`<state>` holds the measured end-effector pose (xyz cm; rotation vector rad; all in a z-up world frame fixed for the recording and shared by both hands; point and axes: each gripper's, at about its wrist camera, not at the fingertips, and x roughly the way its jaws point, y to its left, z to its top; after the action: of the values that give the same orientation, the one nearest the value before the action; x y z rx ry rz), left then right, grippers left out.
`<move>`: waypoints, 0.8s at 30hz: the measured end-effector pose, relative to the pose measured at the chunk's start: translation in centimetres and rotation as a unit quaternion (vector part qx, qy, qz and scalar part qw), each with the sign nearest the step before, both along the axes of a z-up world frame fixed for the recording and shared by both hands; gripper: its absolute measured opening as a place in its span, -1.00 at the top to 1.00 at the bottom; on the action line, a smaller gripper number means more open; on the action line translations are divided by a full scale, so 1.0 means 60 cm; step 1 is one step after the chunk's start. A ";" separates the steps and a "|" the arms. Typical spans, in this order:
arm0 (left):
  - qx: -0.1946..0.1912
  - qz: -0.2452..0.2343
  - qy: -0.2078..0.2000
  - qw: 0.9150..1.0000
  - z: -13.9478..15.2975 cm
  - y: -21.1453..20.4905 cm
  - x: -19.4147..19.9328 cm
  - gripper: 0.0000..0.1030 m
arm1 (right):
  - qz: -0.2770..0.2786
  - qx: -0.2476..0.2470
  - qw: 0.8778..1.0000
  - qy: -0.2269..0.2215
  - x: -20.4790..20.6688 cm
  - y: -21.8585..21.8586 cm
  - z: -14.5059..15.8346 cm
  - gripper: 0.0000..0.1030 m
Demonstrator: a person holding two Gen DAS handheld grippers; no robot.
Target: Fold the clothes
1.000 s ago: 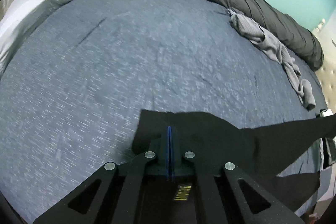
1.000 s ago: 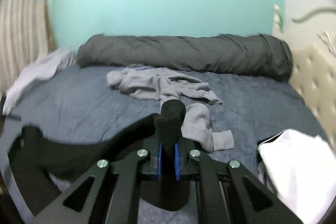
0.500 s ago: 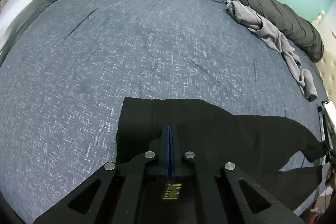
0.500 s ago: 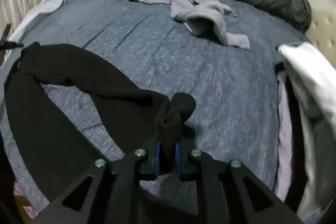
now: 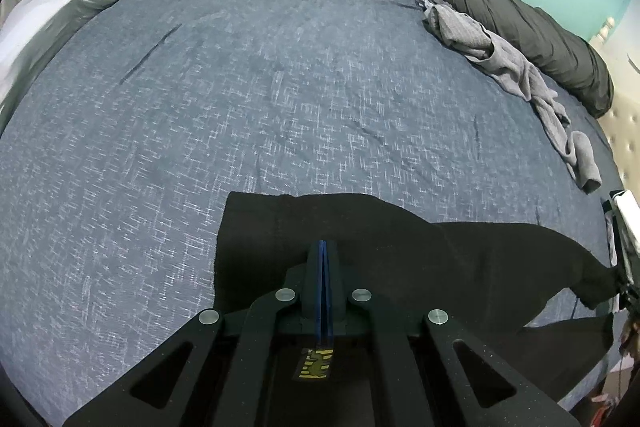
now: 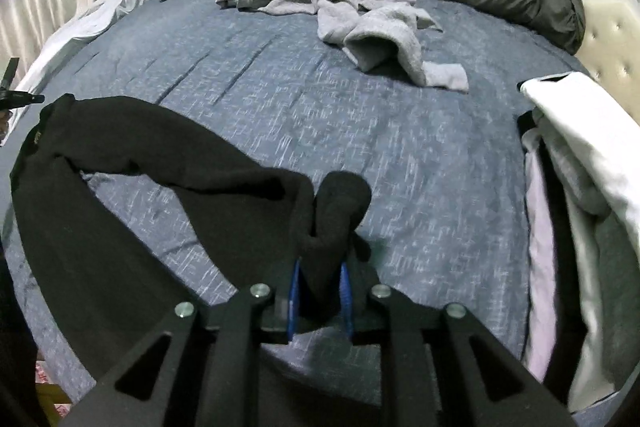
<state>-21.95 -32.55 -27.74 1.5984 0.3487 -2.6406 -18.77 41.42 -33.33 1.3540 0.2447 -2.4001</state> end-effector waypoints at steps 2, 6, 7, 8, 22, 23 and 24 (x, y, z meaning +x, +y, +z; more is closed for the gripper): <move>0.000 0.002 0.002 1.000 0.003 -0.002 0.002 0.99 | 0.008 0.000 1.000 -0.013 0.006 -0.001 -0.006 0.69; 0.002 0.006 0.004 1.000 0.010 -0.006 0.005 0.99 | 0.023 0.007 0.999 -0.030 0.030 0.001 -0.013 0.69; 0.003 0.006 0.005 1.000 0.011 -0.006 0.006 0.99 | 0.020 0.002 0.999 -0.032 0.035 0.005 -0.010 0.69; 0.003 0.006 0.006 1.000 0.013 -0.005 0.007 0.99 | 0.015 -0.009 0.999 -0.033 0.038 0.012 -0.005 0.66; -0.002 0.001 0.015 1.000 0.032 0.004 0.009 0.99 | -0.130 -0.113 0.985 -0.028 -0.044 0.066 0.083 0.11; -0.002 0.001 0.015 1.000 0.031 0.003 0.009 0.99 | -0.141 -0.120 0.982 -0.043 -0.060 0.065 0.077 0.10; -0.003 0.001 0.014 1.000 0.030 0.002 0.009 0.99 | -0.149 -0.119 0.980 -0.059 -0.075 0.063 0.068 0.09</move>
<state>-21.42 -32.44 -25.96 1.5608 0.3439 -2.6629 -23.29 45.17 -29.27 1.4989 -0.2900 -2.4715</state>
